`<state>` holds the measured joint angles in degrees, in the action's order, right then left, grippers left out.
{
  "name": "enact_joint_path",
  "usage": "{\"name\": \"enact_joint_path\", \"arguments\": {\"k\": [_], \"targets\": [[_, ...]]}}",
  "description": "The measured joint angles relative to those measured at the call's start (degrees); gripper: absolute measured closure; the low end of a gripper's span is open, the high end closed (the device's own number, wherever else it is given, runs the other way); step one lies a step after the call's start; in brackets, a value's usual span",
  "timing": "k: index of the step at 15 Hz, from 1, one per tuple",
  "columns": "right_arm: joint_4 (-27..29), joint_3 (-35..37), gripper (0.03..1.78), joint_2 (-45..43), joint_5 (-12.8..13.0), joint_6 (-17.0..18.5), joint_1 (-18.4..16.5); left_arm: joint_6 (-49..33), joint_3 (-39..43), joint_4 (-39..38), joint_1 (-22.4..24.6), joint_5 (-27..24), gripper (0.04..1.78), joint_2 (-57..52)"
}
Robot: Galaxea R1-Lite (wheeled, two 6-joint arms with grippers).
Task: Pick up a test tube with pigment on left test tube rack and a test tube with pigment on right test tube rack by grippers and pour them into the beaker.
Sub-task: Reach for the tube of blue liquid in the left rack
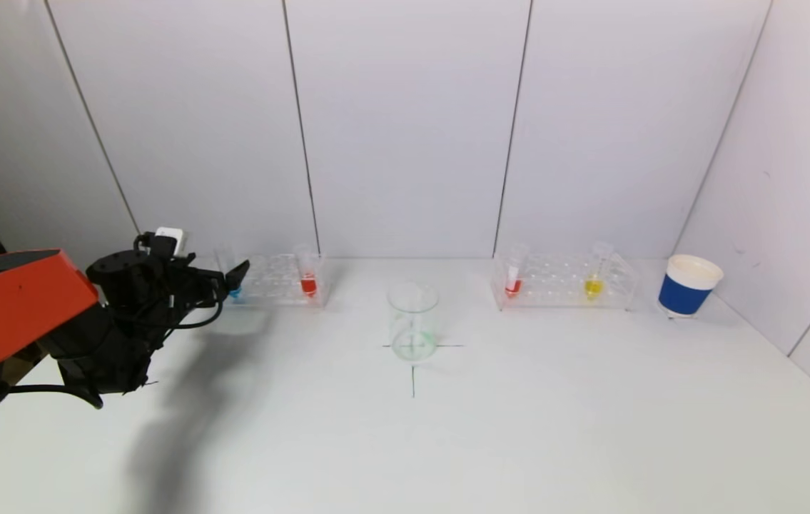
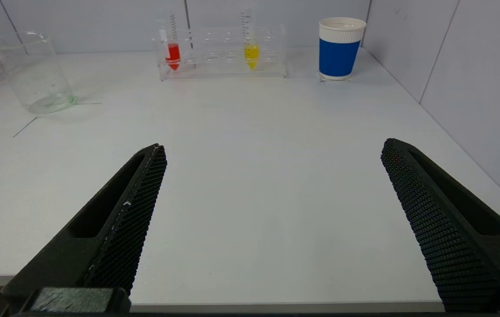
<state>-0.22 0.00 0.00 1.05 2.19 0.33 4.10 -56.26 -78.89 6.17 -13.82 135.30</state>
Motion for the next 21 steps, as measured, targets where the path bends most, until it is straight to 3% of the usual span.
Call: {"name": "enact_joint_path", "arguments": {"k": [21], "targets": [[-0.02,0.0,0.04,0.0,0.0,0.01,0.0,-0.02,-2.76,1.49,-1.35,0.11,0.06,0.72]]}}
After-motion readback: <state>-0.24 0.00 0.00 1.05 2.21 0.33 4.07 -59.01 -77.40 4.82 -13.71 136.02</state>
